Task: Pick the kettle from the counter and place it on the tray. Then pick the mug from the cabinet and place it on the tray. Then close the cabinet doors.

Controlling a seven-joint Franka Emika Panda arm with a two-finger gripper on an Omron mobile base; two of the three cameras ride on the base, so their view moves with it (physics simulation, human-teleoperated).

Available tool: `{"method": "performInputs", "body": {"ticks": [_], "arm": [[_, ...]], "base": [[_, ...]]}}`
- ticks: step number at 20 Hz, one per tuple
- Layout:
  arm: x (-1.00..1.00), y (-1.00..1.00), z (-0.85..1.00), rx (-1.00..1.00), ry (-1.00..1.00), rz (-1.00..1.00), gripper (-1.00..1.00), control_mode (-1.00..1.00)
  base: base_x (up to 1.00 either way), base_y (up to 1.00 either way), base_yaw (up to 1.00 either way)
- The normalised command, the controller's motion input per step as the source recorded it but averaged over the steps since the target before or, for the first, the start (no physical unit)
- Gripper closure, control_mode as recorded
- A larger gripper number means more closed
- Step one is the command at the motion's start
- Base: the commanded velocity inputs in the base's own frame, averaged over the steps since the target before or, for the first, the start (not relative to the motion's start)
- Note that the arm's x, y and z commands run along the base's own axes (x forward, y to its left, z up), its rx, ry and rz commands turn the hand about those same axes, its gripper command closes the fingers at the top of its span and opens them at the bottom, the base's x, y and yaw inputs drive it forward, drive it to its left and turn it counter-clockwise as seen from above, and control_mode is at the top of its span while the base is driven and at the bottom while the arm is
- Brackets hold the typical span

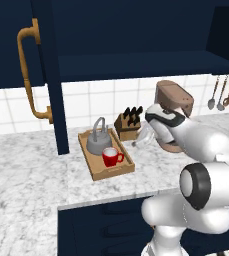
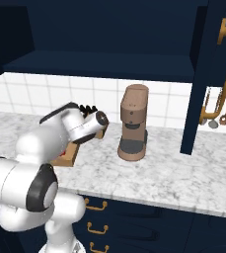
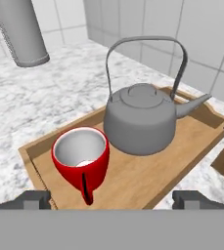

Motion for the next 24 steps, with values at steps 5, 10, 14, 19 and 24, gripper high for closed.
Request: {"method": "performInputs", "body": {"ticks": [5, 10, 14, 19, 24], "arm": [[-0.40, -0.01, 0.58, 0.03, 0.00, 0.00, -1.00, -1.00], [-0.43, 0.00, 0.52, 0.01, 0.00, 0.00, -1.00, -1.00], [-0.46, -0.05, 0.43, 0.01, 0.00, 0.00, -1.00, -1.00], [-0.43, -0.03, 0.34, 0.07, -0.01, 0.00, -1.00, -1.00], [-0.49, 0.00, 0.32, 0.09, -0.14, 0.00, -1.00, -1.00]], "base": [[0.00, 0.00, 0.00], [0.00, 0.00, 0.00], [0.00, 0.00, 0.00], [0.00, 0.00, 0.00], [0.00, 0.00, 0.00]]}}
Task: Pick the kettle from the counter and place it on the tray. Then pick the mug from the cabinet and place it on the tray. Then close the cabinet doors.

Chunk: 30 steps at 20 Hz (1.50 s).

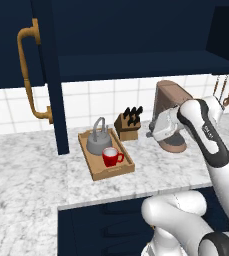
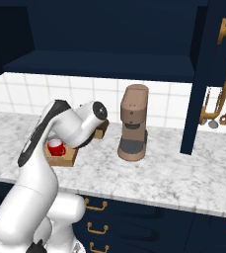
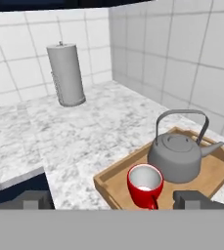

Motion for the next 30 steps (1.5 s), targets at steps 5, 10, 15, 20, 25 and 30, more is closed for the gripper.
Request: {"method": "performInputs", "body": {"ticks": [5, 10, 15, 20, 25, 30], "arm": [[-0.40, 0.00, 0.28, 0.06, -0.17, 0.00, -1.00, -1.00], [-0.29, 0.00, 0.21, 0.00, -0.01, 0.00, -1.00, -1.00], [-0.24, 0.00, 0.25, 0.00, -0.02, 0.00, -1.00, -1.00], [-0.28, 0.05, 0.21, 0.00, -0.01, 0.00, -1.00, -1.00], [-0.24, 0.06, 0.16, 0.00, 0.00, 0.00, -1.00, -1.00], [-0.22, 0.03, 0.16, 0.00, -0.01, 0.00, -1.00, -1.00]], "base": [[0.00, 0.00, 0.00], [0.00, 0.00, 0.00], [0.00, 0.00, 0.00], [0.00, 0.00, 0.00], [0.00, 0.00, 0.00], [0.00, 0.00, 0.00]]}}
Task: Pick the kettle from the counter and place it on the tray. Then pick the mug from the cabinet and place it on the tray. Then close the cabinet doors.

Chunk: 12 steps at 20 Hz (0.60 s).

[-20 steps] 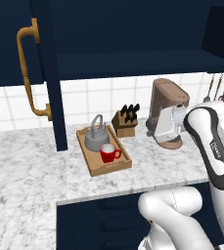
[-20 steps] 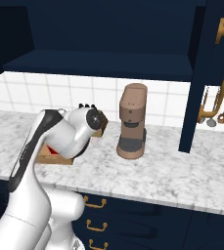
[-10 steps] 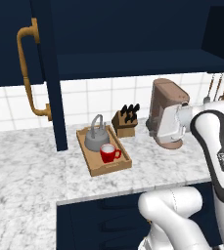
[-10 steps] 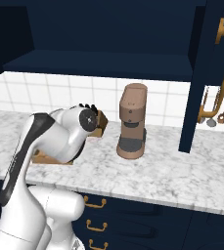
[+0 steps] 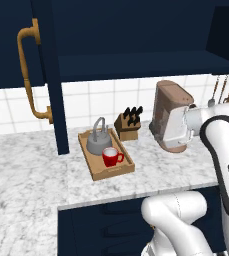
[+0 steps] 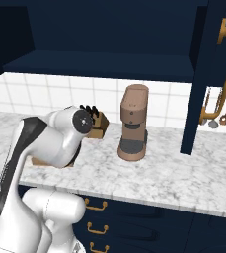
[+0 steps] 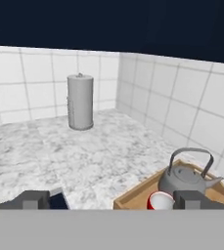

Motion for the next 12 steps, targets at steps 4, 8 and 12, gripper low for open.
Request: {"method": "performInputs", "body": {"ticks": [4, 8, 12], "arm": [[-0.26, 0.15, 0.15, 0.00, -0.07, 0.01, -1.00, -1.00], [-0.27, 0.29, 0.22, 0.00, -0.16, 0.03, -1.00, -1.00], [-0.28, 0.26, 0.29, 0.00, -0.20, 0.05, -1.00, -1.00]], "base": [[0.00, 0.00, 0.00], [0.00, 0.00, 0.00], [0.00, 0.00, 0.00]]}}
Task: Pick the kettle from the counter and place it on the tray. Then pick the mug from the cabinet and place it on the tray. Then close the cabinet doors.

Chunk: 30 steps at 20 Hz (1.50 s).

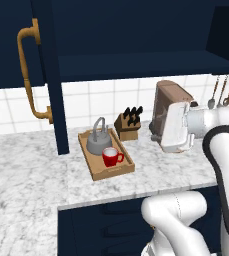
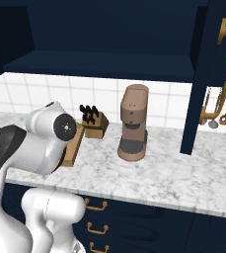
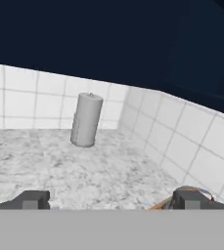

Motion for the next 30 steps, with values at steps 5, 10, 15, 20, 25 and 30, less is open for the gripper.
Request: {"method": "performInputs", "body": {"ticks": [5, 10, 15, 20, 25, 30], "arm": [[-0.20, 0.26, 0.29, 0.00, -0.09, 0.15, -1.00, -1.00], [-0.26, 0.22, 0.33, 0.00, -0.05, 0.14, -1.00, -1.00], [-0.38, 0.17, 0.28, 0.00, -0.11, 0.09, -1.00, -1.00], [-0.31, 0.28, 0.18, 0.00, -0.07, 0.03, -1.00, -1.00], [-0.26, 0.17, 0.15, 0.00, -0.04, 0.02, -1.00, -1.00], [-0.38, 0.13, 0.21, 0.00, -0.12, 0.02, -1.00, -1.00]], "base": [[0.00, 0.00, 0.00], [0.00, 0.00, 0.00], [0.00, 0.00, 0.00], [0.00, 0.00, 0.00], [0.00, 0.00, 0.00], [0.00, 0.00, 0.00]]}}
